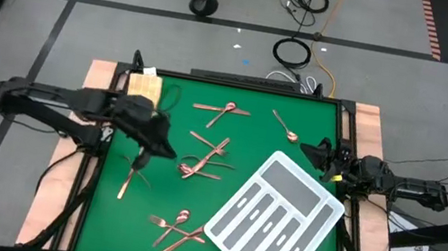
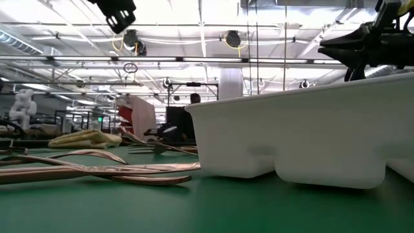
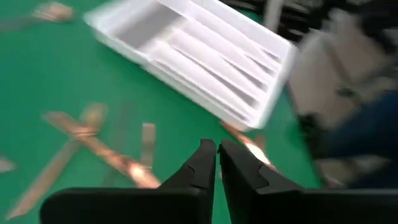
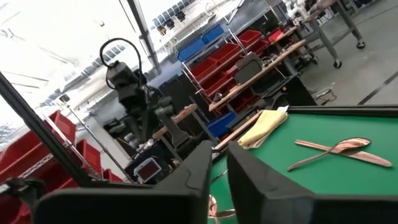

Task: Sort silverware
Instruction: Put the bronze fork into the silverware tray

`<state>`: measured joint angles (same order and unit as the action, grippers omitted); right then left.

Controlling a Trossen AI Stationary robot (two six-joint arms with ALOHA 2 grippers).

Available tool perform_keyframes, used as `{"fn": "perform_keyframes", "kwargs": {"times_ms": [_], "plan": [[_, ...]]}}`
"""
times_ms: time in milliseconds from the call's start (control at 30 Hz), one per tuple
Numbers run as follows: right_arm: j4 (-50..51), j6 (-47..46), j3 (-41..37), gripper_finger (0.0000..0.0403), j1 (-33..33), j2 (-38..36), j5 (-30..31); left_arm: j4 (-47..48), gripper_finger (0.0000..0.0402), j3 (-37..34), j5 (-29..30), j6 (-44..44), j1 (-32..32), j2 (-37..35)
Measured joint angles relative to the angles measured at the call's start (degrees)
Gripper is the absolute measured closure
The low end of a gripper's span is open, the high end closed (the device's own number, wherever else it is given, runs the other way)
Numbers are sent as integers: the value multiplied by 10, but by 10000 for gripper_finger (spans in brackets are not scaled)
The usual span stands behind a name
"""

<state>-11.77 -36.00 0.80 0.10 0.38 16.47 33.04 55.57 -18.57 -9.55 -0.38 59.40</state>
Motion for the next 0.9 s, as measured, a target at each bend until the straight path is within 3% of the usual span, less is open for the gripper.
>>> {"fn": "perform_keyframes", "kwargs": {"times_ms": [167,300,367,433,533,700,800,900], "plan": [[0,22,0,299,0,0,0,-33,330,0,-65,-17,-19,52],[0,19,0,271,0,0,0,-115,319,0,-37,1,-28,90],[0,8,0,264,0,0,0,-179,318,1,-19,-43,-26,109],[0,0,0,260,0,0,0,-186,317,3,-8,-103,-22,122],[2,-3,0,260,0,0,0,-54,317,10,10,-137,-20,122],[21,5,0,259,0,0,0,204,317,13,145,-60,-63,108],[32,5,0,259,0,0,0,263,317,13,177,0,-93,109],[34,3,0,259,0,0,0,255,317,1,174,7,-120,108]]}}
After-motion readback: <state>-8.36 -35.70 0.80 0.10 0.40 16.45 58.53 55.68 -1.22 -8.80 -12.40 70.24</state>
